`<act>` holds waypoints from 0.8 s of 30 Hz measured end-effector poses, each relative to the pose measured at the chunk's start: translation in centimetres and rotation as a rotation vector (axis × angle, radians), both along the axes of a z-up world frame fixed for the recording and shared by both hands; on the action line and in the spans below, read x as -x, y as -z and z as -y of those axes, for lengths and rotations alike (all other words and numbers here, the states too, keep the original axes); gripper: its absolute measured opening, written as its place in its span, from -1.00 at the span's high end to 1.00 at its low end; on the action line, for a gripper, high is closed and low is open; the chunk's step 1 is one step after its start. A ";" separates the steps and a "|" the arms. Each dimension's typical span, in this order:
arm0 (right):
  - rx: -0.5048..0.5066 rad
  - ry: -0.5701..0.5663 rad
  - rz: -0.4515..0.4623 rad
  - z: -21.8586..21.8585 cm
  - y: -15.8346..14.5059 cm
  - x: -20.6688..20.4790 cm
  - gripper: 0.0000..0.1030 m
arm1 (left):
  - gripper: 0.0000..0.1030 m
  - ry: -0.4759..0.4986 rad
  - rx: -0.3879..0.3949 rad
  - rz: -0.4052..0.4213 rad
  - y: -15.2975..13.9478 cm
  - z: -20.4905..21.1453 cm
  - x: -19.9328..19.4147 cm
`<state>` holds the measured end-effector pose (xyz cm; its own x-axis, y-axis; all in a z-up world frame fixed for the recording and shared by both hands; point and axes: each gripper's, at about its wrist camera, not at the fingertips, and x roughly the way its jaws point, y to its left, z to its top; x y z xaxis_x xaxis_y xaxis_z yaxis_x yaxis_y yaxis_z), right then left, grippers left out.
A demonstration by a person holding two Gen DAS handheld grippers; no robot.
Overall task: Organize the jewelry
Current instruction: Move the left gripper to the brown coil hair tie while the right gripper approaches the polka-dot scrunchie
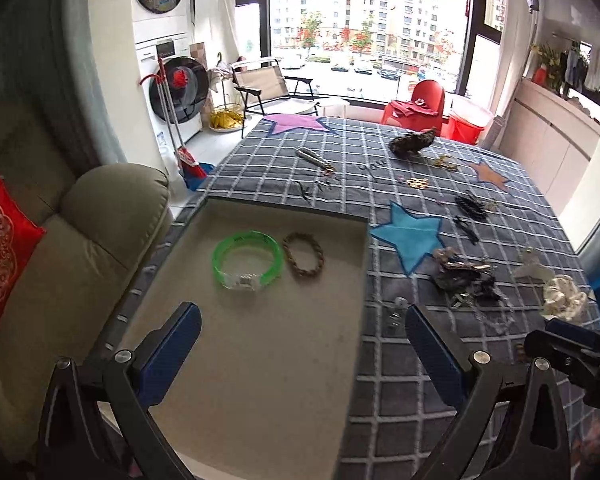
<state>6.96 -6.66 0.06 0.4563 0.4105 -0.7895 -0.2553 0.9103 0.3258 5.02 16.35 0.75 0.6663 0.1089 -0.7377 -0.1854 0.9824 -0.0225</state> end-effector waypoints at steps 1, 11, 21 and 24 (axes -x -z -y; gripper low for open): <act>-0.003 0.011 -0.005 0.7 0.1 0.4 -0.59 | -0.99 0.008 0.010 0.001 0.0 0.4 0.3; -0.060 0.195 -0.043 10.7 2.0 2.8 -0.95 | -0.99 0.151 0.040 -0.029 0.5 7.3 1.4; -0.087 0.305 0.009 16.8 2.2 4.0 -1.00 | -0.99 0.240 0.005 -0.095 2.3 13.0 0.6; -0.097 0.333 0.041 18.1 2.2 4.1 -1.00 | -0.99 0.276 0.014 -0.123 3.0 14.5 0.2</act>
